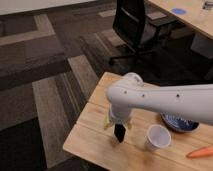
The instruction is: Push the eraser across the table
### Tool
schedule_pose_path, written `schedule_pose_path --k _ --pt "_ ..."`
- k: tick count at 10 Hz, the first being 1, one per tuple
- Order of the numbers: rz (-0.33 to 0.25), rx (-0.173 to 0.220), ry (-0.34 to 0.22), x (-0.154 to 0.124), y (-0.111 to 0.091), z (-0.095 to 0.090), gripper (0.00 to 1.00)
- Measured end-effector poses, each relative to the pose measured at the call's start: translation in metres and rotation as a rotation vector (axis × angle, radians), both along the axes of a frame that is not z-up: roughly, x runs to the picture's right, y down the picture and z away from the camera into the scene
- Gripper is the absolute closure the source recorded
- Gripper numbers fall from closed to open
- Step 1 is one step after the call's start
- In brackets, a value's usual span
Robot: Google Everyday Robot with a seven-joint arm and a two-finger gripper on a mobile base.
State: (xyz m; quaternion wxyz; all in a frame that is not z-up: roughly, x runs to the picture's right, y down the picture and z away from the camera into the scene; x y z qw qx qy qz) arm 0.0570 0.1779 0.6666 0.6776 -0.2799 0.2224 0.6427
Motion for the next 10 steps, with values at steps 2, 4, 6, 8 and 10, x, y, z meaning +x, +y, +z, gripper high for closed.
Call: schedule_pose_path --k 2,4,6,8,10 --pt "-0.048 -0.062 -0.054 -0.015 0.016 0.010 0.35" --pt "-0.280 -0.110 -0.142 -0.087 0.016 0.013 0.35" --pt "-0.515 -0.107 -0.268 -0.172 0.002 0.015 0.35" --pt "-0.613 -0.055 -0.309 -0.223 -0.038 0.025 0.35" --pt "-0.581 -0.026 -0.261 -0.213 -0.057 0.029 0.35"
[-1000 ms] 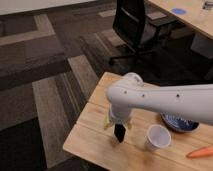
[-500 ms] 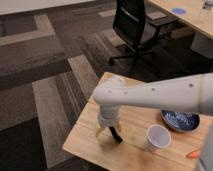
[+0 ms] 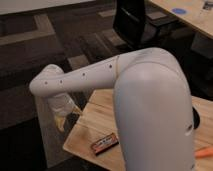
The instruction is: Push the eraser across the table
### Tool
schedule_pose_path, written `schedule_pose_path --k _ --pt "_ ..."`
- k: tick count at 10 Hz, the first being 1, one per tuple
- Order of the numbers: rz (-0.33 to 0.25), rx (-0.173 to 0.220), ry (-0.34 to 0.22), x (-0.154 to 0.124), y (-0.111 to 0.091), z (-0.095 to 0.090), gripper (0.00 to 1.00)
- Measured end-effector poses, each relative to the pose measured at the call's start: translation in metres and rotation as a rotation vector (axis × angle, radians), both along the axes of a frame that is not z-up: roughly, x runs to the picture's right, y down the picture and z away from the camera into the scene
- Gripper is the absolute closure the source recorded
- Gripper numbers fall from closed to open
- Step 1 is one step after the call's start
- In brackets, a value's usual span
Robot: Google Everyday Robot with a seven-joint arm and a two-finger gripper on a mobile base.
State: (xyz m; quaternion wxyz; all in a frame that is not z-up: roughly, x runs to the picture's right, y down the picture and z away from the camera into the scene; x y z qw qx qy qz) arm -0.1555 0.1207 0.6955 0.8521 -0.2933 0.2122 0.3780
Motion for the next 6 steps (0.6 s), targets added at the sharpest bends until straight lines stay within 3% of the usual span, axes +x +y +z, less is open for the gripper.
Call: schedule_pose_path --k 2,3,6 --pt "0.070 0.035 0.070 0.029 -0.014 0.001 0.35" --pt "0.124 0.037 0.092 0.049 -0.013 0.004 0.35" --pt "0.203 0.042 0.135 0.103 -0.011 0.005 0.35"
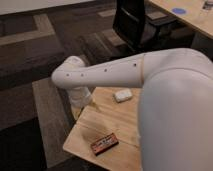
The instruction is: Push the eraser across the table
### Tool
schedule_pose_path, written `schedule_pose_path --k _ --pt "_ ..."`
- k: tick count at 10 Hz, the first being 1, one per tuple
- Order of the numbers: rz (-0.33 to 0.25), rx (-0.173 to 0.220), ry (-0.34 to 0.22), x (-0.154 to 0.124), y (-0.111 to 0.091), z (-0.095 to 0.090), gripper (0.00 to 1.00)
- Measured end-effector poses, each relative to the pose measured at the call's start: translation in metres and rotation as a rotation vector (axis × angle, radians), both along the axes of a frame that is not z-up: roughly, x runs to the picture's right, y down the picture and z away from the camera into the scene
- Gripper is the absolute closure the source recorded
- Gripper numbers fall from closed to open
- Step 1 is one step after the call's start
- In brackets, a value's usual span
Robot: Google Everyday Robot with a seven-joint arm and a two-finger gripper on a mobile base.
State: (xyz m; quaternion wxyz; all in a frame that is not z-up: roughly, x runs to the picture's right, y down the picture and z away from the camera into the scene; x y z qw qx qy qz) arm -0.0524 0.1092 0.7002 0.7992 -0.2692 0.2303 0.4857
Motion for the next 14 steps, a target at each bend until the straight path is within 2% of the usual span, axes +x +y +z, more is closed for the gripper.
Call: schedule_pose_path --k 1,7,8,10,12,14 --pt "0.019 0.002 0.015 0.024 0.000 -0.001 0.35" --pt "0.022 0.002 0.008 0.028 0.003 0.000 0.35" --pt "0.006 0.000 0.002 0.033 0.009 0.001 0.35" --pt "-0.043 0.007 -0.049 0.055 0.030 -0.001 0.35" --pt "-0.061 0.018 -0.105 0.080 0.052 -0.004 0.35" --pt "-0.076 0.023 -0.138 0.106 0.066 -0.002 0.35"
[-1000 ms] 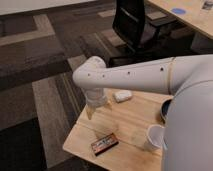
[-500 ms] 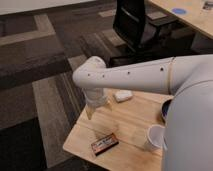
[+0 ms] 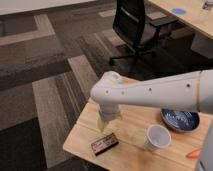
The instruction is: Push the eraser across the table
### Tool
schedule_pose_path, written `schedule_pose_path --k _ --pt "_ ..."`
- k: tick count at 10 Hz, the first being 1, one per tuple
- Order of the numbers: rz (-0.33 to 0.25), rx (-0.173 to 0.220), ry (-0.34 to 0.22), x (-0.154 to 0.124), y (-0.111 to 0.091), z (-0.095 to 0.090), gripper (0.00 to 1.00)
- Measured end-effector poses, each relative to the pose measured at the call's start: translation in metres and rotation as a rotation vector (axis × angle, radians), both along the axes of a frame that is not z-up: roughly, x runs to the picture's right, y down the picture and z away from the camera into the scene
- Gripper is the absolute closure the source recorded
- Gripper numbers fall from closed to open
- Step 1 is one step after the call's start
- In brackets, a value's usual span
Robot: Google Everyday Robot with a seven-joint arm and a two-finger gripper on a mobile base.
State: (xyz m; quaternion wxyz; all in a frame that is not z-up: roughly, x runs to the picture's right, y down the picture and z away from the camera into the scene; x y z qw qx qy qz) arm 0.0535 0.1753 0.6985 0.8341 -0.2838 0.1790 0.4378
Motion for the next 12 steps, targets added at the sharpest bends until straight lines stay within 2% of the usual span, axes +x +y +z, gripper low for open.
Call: schedule_pose_path --k 3,5,9,12 --pt "0.006 -0.009 0.020 0.043 0.019 0.008 0.35" --pt "0.015 -0.005 0.040 0.062 0.028 0.013 0.35" --pt "0.041 0.001 0.088 0.081 0.038 0.028 0.35" --pt "0.031 0.009 0.083 0.071 0.036 0.043 0.35"
